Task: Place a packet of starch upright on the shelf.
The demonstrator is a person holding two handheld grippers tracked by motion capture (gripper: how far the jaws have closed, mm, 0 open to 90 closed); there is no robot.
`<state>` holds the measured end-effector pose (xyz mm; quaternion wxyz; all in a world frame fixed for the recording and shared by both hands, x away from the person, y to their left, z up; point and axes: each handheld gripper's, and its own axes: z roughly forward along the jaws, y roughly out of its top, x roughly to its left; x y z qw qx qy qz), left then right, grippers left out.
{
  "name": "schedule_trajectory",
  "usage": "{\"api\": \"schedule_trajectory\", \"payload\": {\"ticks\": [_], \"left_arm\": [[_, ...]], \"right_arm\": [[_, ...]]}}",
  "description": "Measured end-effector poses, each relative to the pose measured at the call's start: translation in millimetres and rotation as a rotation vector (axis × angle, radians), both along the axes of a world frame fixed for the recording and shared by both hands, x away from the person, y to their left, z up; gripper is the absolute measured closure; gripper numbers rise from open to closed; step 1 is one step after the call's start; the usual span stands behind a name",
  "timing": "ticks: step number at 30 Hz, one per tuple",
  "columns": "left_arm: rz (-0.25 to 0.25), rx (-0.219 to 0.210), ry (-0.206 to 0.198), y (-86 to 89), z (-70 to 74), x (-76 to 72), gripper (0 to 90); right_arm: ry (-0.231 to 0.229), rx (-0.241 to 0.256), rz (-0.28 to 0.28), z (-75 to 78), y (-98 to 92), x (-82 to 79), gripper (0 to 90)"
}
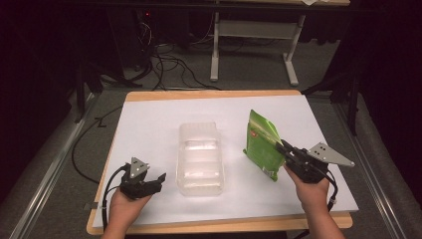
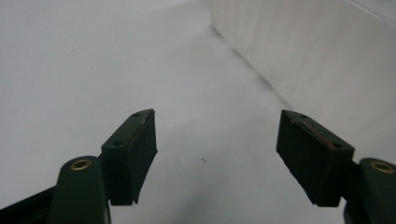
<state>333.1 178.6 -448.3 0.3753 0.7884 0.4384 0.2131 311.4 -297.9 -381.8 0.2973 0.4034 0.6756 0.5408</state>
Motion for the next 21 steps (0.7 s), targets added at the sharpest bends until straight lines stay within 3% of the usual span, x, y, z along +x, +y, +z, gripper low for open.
{"api": "schedule_trajectory", "payload": {"ticks": [8, 21], "left_arm": [[-0.005, 0.002, 0.000, 0.2, 0.2, 0.1, 29.1], [-0.009, -0.002, -0.003, -1.3, 0.8, -1.4, 29.1]], "right_arm": [[0.076, -0.022, 0.006, -11.1, 3.1, 7.8, 66.4], [0.183, 0.027, 0.058, -26.3, -4.7, 20.8, 54.6]]}}
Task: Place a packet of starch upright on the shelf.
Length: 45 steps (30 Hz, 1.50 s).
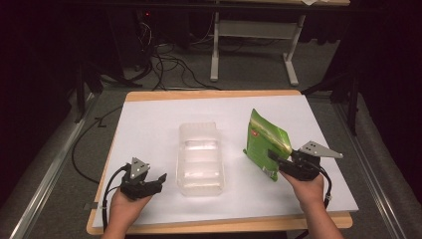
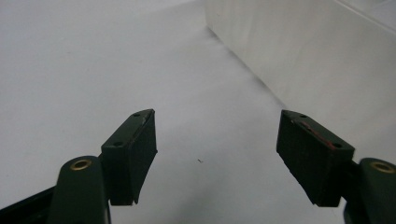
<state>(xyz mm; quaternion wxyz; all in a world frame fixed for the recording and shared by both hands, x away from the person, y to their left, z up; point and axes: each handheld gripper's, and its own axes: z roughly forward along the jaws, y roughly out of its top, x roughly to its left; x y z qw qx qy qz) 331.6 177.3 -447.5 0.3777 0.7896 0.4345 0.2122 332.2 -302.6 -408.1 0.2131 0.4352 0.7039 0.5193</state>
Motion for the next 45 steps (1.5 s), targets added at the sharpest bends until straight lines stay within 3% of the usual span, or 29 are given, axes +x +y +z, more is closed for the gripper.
{"api": "schedule_trajectory", "payload": {"ticks": [6, 13, 21, 25, 31, 45], "left_arm": [[-0.003, 0.002, 0.002, -0.5, -0.4, 0.7, 29.1], [-0.003, -0.006, 0.002, -0.2, 0.1, 0.1, 29.1], [-0.002, -0.011, -0.002, 1.0, 0.6, 0.4, 29.1], [0.000, -0.014, -0.004, 1.1, 1.2, -0.3, 29.3], [-0.002, -0.015, -0.003, 0.9, 0.9, 0.4, 30.5], [-0.001, -0.024, -0.013, 3.9, 3.1, 0.0, 33.4]], "right_arm": [[0.042, -0.011, 0.021, -7.3, -0.4, 6.0, 56.2], [0.037, -0.009, 0.028, -7.7, -1.7, 6.3, 62.2], [0.028, 0.000, -0.004, -7.7, -5.9, 7.1, 72.9], [0.019, -0.021, -0.011, -7.3, -5.0, 6.3, 79.2], [-0.003, -0.050, -0.007, -4.8, -4.3, 5.9, 80.4], [-0.037, -0.029, 0.008, 6.1, -16.0, 2.3, 80.5]]}}
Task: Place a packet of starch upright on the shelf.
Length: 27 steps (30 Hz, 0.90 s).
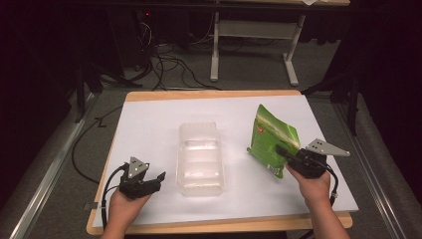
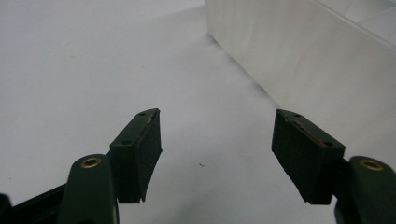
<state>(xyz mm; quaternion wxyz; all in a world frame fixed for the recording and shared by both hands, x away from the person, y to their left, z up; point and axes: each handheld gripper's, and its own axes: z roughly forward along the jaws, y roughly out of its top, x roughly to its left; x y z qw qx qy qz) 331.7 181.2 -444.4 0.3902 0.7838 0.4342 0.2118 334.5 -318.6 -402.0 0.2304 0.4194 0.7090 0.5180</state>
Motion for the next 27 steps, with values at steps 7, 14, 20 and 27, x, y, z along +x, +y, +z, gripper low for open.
{"api": "schedule_trajectory", "payload": {"ticks": [7, 14, 20, 27], "left_arm": [[0.014, -0.011, -0.011, 2.5, 1.8, -1.1, 34.2], [0.024, -0.026, -0.015, 3.9, 1.5, 0.4, 34.2], [0.019, -0.039, -0.013, 7.3, 2.8, -0.9, 34.2], [0.028, -0.047, -0.024, 9.7, 4.6, -1.4, 34.2]], "right_arm": [[-0.026, 0.004, 0.031, 6.9, 2.9, -2.4, 80.5], [-0.044, 0.011, 0.078, 16.0, 15.1, -2.1, 80.5], [-0.042, 0.009, 0.112, 23.8, 28.9, -2.9, 80.5], [-0.060, 0.026, 0.157, 33.2, 41.6, 4.4, 80.6]]}}
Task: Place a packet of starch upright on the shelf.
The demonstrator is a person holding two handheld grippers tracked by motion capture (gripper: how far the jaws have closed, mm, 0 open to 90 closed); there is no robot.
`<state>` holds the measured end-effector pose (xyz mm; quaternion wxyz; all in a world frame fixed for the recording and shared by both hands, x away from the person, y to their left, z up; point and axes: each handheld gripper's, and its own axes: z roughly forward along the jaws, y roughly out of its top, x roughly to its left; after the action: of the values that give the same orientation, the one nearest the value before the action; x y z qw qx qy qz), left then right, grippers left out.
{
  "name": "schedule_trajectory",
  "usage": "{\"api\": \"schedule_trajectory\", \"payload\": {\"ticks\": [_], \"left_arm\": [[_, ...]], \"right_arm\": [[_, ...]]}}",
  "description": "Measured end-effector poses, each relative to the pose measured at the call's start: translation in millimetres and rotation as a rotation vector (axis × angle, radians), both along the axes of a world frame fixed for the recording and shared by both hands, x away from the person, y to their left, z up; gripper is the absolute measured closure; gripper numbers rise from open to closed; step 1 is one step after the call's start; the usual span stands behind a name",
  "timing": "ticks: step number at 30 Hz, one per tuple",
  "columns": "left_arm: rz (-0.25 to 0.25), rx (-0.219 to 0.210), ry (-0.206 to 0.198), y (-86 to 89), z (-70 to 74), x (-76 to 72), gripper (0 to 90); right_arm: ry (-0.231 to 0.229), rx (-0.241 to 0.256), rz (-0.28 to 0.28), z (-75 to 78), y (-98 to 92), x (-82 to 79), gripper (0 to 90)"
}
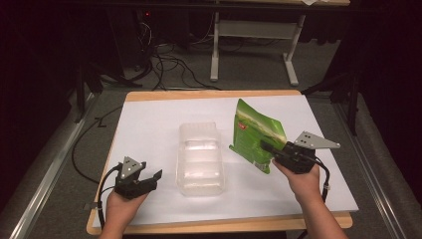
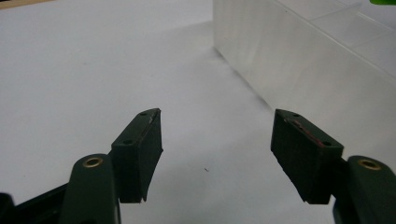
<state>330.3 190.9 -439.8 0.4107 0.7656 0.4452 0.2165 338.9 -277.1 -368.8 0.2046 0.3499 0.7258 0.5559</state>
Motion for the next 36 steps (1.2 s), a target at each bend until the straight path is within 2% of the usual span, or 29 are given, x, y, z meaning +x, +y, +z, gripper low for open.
{"api": "schedule_trajectory", "payload": {"ticks": [17, 25, 28, 36], "left_arm": [[0.013, -0.011, 0.011, 3.0, 0.1, 1.5, 33.6], [0.029, -0.010, 0.005, 6.4, -0.5, 2.7, 33.6], [0.030, -0.013, 0.012, 5.7, -1.4, 2.2, 33.6], [0.045, -0.019, 0.015, 8.3, -1.1, -0.3, 33.5]], "right_arm": [[-0.034, 0.030, 0.093, 15.8, 35.6, 23.0, 80.6], [-0.048, 0.045, 0.162, 25.2, 49.9, 34.2, 80.6], [-0.054, 0.057, 0.193, 25.5, 54.0, 37.7, 80.5], [-0.038, 0.047, 0.257, 18.7, 66.8, 38.8, 80.5]]}}
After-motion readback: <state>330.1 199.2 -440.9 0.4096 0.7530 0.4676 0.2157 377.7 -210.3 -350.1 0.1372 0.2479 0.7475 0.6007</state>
